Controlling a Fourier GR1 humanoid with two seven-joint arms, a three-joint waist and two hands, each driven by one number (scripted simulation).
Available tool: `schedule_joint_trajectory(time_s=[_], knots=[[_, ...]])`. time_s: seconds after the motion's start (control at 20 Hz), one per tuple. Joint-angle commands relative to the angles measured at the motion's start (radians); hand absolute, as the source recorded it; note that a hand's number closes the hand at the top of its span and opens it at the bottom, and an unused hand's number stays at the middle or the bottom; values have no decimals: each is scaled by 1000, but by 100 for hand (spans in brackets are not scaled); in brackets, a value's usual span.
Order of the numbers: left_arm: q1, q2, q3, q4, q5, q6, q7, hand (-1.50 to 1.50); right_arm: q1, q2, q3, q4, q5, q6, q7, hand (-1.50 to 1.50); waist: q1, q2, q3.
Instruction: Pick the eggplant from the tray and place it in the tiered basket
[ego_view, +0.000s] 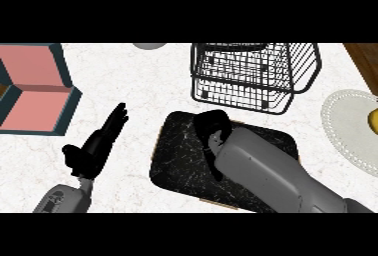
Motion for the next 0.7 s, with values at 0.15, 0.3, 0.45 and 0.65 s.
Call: schedule_joint_trajectory(time_s=[0.15, 0.3, 0.45, 0.65], knots=[[30, -27, 2, -105, -44, 35, 78, 0, 138, -22, -20, -55, 101, 32, 27, -150, 1, -2, 0], [18, -38, 39, 21, -51, -36, -21, 0, 102, -12, -82, -8, 128, 109, -18, -150, 0, 1, 0], [75, -22, 50, -95, -69, -21, 36, 0, 165, 11, -86, -10, 216, 63, -64, -150, 3, 0, 0], [83, -85, 9, -134, -107, 4, 88, 0, 162, 43, -113, 112, 300, 10, -178, -150, 7, 1, 0]])
